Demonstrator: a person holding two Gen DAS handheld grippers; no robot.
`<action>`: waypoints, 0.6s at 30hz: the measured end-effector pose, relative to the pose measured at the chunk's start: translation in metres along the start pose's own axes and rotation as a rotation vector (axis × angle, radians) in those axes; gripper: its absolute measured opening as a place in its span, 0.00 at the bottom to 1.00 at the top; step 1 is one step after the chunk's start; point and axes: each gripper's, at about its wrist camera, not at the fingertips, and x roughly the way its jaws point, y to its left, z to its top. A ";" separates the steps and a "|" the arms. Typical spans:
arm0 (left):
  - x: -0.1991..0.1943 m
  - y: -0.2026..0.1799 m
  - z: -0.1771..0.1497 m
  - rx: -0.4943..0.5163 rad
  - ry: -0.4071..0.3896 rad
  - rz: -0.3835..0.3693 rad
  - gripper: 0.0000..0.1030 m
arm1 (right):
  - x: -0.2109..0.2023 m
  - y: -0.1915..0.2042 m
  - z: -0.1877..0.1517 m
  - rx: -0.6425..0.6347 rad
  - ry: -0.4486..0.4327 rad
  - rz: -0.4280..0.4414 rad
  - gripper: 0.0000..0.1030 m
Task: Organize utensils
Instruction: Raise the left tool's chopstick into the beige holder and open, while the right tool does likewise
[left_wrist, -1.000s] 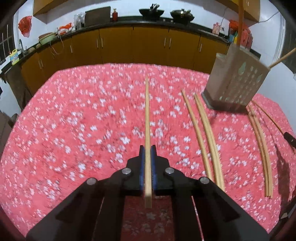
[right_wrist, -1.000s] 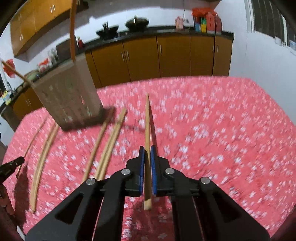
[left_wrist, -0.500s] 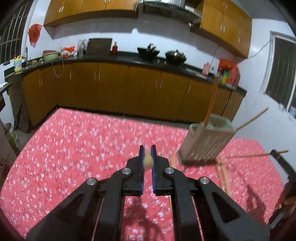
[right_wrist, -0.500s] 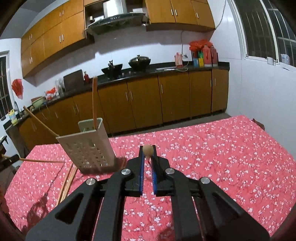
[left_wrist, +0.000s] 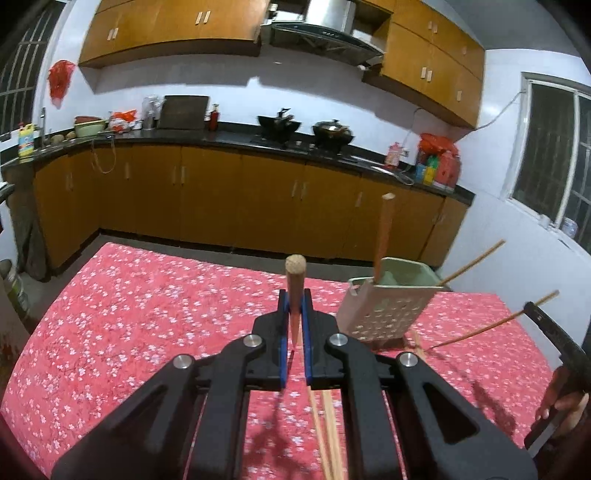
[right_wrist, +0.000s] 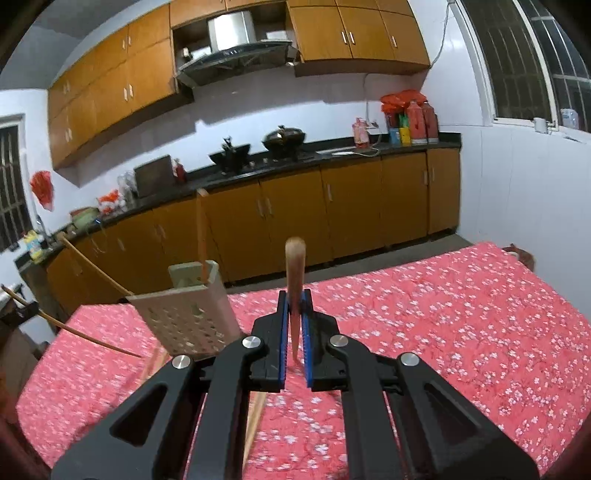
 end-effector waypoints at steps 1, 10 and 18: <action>-0.003 -0.003 0.002 0.006 -0.004 -0.012 0.07 | -0.005 0.002 0.005 0.007 -0.007 0.029 0.07; -0.031 -0.049 0.029 0.077 -0.057 -0.165 0.07 | -0.037 0.032 0.049 0.011 -0.113 0.220 0.07; -0.037 -0.078 0.057 0.111 -0.140 -0.184 0.07 | -0.033 0.056 0.082 0.020 -0.289 0.207 0.07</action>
